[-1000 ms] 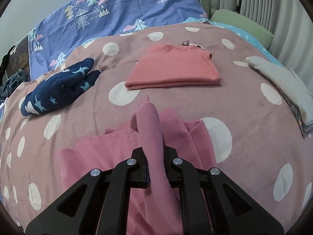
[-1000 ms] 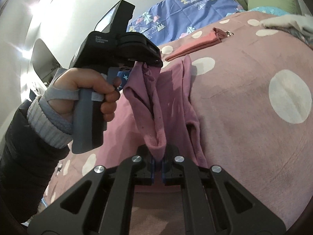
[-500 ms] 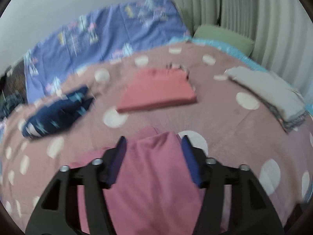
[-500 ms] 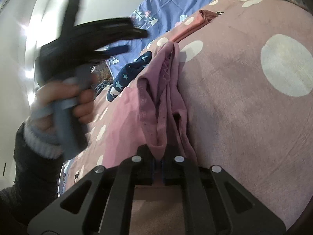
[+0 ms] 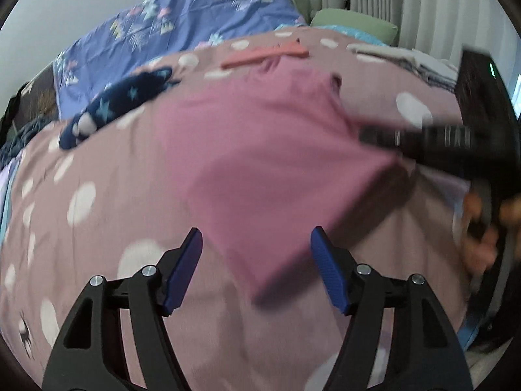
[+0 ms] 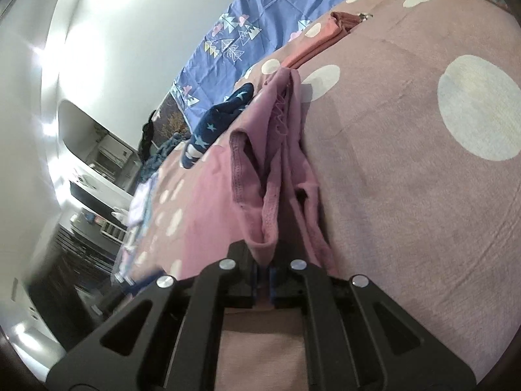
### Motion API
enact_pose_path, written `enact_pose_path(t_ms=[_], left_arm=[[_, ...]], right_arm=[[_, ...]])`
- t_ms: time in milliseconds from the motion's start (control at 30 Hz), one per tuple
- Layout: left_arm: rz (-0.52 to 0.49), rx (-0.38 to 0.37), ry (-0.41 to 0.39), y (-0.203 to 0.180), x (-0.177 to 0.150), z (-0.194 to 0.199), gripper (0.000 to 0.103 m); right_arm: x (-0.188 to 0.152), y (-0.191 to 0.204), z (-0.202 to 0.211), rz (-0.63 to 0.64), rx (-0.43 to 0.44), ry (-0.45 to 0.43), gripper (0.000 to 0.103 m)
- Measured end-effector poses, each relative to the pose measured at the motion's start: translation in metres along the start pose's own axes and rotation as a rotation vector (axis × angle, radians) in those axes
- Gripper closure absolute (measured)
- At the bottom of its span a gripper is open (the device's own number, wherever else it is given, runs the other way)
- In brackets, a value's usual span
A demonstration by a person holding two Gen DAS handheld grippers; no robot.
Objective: Fold small clothes
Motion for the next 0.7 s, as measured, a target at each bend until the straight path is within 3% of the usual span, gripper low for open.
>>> enact_pose_path(t_ms=[167, 400, 600, 700], left_arm=[[0.017, 0.085, -0.020, 0.002, -0.008, -0.006, 0.034], [0.047, 0.211, -0.026, 0.014, -0.016, -0.014, 0.033], [0.097, 0.153, -0.020, 0.030, -0.031, -0.013, 0.032], [0.083, 0.140, -0.021, 0.028, -0.031, -0.013, 0.037]], right_arm=[[0.012, 0.021, 0.017, -0.021, 0.109, -0.021, 0.099], [0.004, 0.018, 0.031, -0.039, 0.073, -0.044, 0.099], [-0.019, -0.016, 0.016, -0.133, 0.002, 0.026, 0.099], [-0.024, -0.024, 0.015, -0.150, -0.009, 0.029, 0.099]])
Point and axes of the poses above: each gripper's, at about its wrist camera, not at the fingertips, and z roughly against the way its jaws point, y to its left, x to its top, the point moved 2 cm from there along -z, roughly the way its jaws point, and after that the axes turned 15 degrees about y, right-handed, at the moved point
